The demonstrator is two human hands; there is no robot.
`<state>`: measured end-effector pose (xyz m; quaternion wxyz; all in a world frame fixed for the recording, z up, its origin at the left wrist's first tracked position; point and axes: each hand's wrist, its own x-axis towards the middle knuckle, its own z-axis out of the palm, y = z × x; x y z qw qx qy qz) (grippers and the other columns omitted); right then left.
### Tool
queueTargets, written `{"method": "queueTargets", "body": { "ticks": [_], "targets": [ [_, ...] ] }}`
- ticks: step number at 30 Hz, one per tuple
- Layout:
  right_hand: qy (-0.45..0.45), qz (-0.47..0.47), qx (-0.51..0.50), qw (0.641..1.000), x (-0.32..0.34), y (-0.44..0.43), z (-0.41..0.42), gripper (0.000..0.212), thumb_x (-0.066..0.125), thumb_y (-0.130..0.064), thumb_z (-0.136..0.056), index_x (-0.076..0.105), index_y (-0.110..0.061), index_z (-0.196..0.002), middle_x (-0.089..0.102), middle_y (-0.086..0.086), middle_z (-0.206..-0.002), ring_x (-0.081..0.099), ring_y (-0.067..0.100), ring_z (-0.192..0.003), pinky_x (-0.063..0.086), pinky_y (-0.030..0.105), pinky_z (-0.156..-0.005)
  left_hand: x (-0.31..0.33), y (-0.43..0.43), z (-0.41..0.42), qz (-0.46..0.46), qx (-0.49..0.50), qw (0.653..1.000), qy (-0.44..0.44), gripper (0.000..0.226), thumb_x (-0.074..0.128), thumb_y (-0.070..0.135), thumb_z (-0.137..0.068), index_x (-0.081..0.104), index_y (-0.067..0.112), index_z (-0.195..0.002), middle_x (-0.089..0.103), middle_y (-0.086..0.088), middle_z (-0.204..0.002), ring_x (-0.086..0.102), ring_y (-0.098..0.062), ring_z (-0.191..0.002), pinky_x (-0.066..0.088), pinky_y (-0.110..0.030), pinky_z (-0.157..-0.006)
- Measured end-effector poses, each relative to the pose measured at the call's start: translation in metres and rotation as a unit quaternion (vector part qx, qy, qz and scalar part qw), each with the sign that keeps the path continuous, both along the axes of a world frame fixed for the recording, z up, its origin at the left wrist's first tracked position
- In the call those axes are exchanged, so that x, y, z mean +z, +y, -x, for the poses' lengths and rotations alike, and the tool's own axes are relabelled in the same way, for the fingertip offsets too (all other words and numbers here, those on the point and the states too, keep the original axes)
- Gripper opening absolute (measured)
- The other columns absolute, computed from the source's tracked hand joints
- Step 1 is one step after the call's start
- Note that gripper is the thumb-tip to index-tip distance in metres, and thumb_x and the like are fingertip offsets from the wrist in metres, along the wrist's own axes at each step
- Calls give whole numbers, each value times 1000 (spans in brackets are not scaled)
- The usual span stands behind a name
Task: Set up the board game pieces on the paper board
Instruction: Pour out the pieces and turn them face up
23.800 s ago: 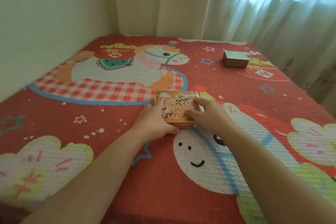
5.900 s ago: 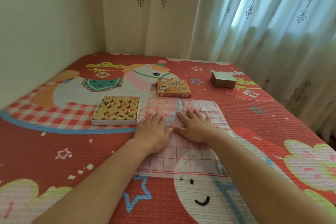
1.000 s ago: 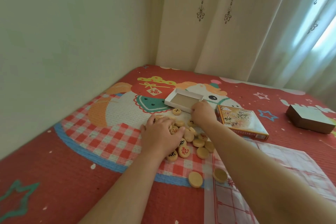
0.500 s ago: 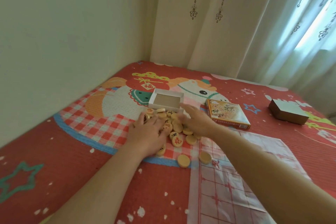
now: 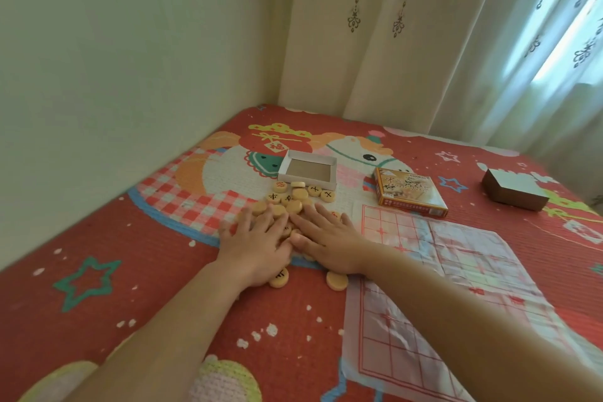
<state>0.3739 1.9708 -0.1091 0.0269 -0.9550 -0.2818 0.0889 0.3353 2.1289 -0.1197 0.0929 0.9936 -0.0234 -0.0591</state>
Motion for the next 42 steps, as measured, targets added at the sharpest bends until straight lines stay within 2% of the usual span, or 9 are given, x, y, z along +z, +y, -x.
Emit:
{"method": "queueTargets", "body": {
  "ticks": [7, 12, 15, 18, 26, 30, 33, 37, 42],
  "targets": [
    [-7, -262, -64, 963, 23, -22, -3, 41, 38, -19, -98, 38, -20, -140, 34, 0, -149, 30, 18, -137, 24, 32, -110, 7, 8, -8, 90, 35, 979, -177, 54, 18, 44, -99, 23, 23, -148, 14, 0, -158, 7, -22, -146, 9, -47, -117],
    [-10, -116, -69, 991, 43, -62, 14, 44, 49, -27, -95, 42, -19, -137, 39, 1, -145, 36, 15, -132, 27, 24, -104, 2, 10, -30, 32, -24, 998, -48, 54, 16, 47, -99, 10, 30, -150, 1, 7, -159, -3, -19, -146, 3, -45, -117],
    [-11, -56, -51, 997, 49, -79, 32, 41, 65, -37, -82, 57, -26, -120, 55, -5, -116, 54, 10, -97, 42, 22, -83, 0, 12, -35, 34, -37, 998, -46, 51, 18, 43, -100, 14, 30, -149, 6, 9, -158, 1, -17, -146, 6, -44, -117],
    [36, -40, -23, 998, 48, -80, 44, 25, 68, -27, -77, 62, -28, -102, 54, -12, -94, 50, 0, -75, 39, 11, -66, 3, 17, -31, 71, -18, 995, -69, 47, 27, 35, -100, 26, 28, -147, 17, 7, -157, 9, -18, -145, 14, -40, -115],
    [26, -95, -47, 994, 33, -70, 28, 8, 64, -20, -79, 62, -26, -83, 57, -10, -82, 50, 1, -70, 40, 13, -62, -2, 32, -22, 102, 8, 988, -117, 42, 36, 30, -98, 43, 25, -140, 31, 5, -152, 17, -19, -144, 19, -40, -114],
    [11, -178, -76, 981, 32, -65, 20, 12, 68, -15, -79, 68, -14, -91, 58, -7, -80, 49, -2, -65, 38, 5, -56, 10, 8, -5, 162, -50, 939, -299, 26, 57, 28, -88, 71, 14, -105, 67, -6, -107, 54, -23, -102, 40, -33, -86],
    [23, -274, -152, 950, 31, -60, 4, 10, 65, -10, -80, 66, -10, -90, 60, -2, -78, 53, 5, -62, 46, 14, -60, 21, -31, 21, 178, -197, 935, -234, 34, 55, 44, -81, 73, 19, -94, 62, 5, -86, 51, -12, -83, 44, -32, -77],
    [105, -380, -246, 886, 28, -52, -18, 13, 55, 0, -85, 65, -7, -88, 62, 5, -67, 55, 11, -53, 48, 22, -52, 14, -51, 27, 119, -268, 938, -183, 29, 58, 38, -84, 70, 24, -107, 59, 9, -103, 48, -7, -97, 35, -18, -78],
    [23, -270, -222, 937, 21, -42, -38, 13, 59, -6, -83, 70, -9, -89, 62, 4, -80, 56, 15, -68, 41, 17, -51, 8, -43, 19, 128, -275, 939, -163, 36, 60, 42, -83, 68, 24, -113, 55, 8, -93, 37, -3, -86, 35, -20, -79]
  ]
}}
